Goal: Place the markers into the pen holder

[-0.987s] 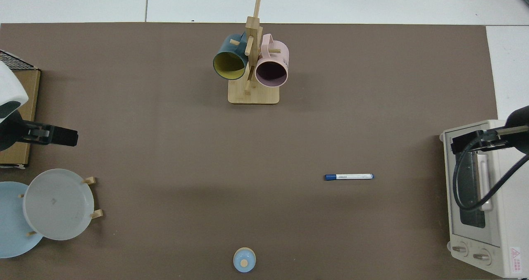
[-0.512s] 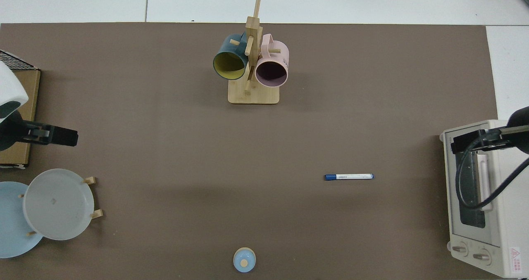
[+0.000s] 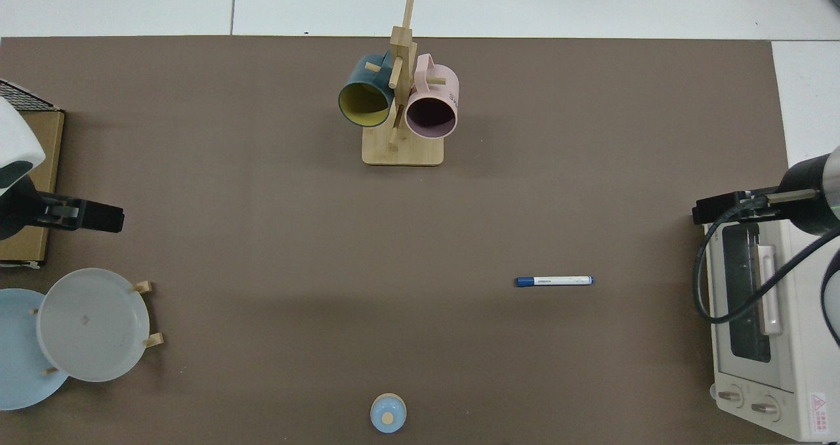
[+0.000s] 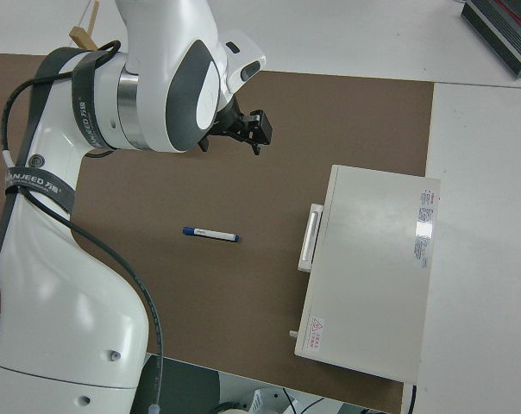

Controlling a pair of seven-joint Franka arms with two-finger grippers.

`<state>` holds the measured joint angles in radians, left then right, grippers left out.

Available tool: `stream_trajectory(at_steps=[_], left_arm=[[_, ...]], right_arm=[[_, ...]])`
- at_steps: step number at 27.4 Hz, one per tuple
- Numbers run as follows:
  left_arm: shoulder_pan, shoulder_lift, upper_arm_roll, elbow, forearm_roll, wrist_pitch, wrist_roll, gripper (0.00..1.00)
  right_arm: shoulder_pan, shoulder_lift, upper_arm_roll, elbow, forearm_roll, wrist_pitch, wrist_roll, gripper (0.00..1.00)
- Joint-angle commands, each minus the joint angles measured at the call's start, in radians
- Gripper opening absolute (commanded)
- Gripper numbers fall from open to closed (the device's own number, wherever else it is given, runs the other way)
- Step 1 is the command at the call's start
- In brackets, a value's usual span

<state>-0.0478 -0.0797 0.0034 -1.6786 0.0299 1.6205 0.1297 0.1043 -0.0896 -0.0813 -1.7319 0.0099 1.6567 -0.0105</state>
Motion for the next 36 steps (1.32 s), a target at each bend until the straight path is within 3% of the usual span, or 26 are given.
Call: stream_trajectory(at_steps=[1, 9, 14, 21, 24, 31, 36], left_arm=[[0.008, -0.009, -0.007, -0.004, 0.011, 0.001, 0.001, 1.0], [0.008, -0.009, -0.007, -0.004, 0.011, -0.001, 0.001, 1.0], [0.008, -0.009, -0.007, -0.004, 0.011, 0.001, 0.001, 1.0], [0.008, -0.011, -0.007, -0.004, 0.011, -0.004, 0.001, 1.0], [0.008, -0.011, -0.007, -0.004, 0.011, -0.004, 0.001, 1.0], [0.013, -0.011, -0.005, -0.007, 0.01, -0.008, 0.005, 1.0], [0.006, -0.015, -0.007, -0.021, 0.007, -0.01, 0.005, 1.0]], right_arm=[[0.006, -0.056, 0.003, -0.078, 0.009, 0.048, 0.041, 1.0], [-0.028, -0.052, -0.003, -0.072, -0.005, 0.032, 0.05, 1.0], [-0.046, -0.081, -0.002, -0.103, 0.016, -0.032, 0.095, 1.0], [0.0, -0.116, 0.003, -0.222, 0.051, 0.063, 0.738, 1.0], [0.037, -0.11, 0.002, -0.259, 0.053, 0.08, 0.906, 1.0], [0.035, -0.107, 0.002, -0.446, 0.055, 0.192, 1.299, 1.0], [0.041, -0.102, 0.003, -0.532, 0.056, 0.278, 1.477, 1.0]])
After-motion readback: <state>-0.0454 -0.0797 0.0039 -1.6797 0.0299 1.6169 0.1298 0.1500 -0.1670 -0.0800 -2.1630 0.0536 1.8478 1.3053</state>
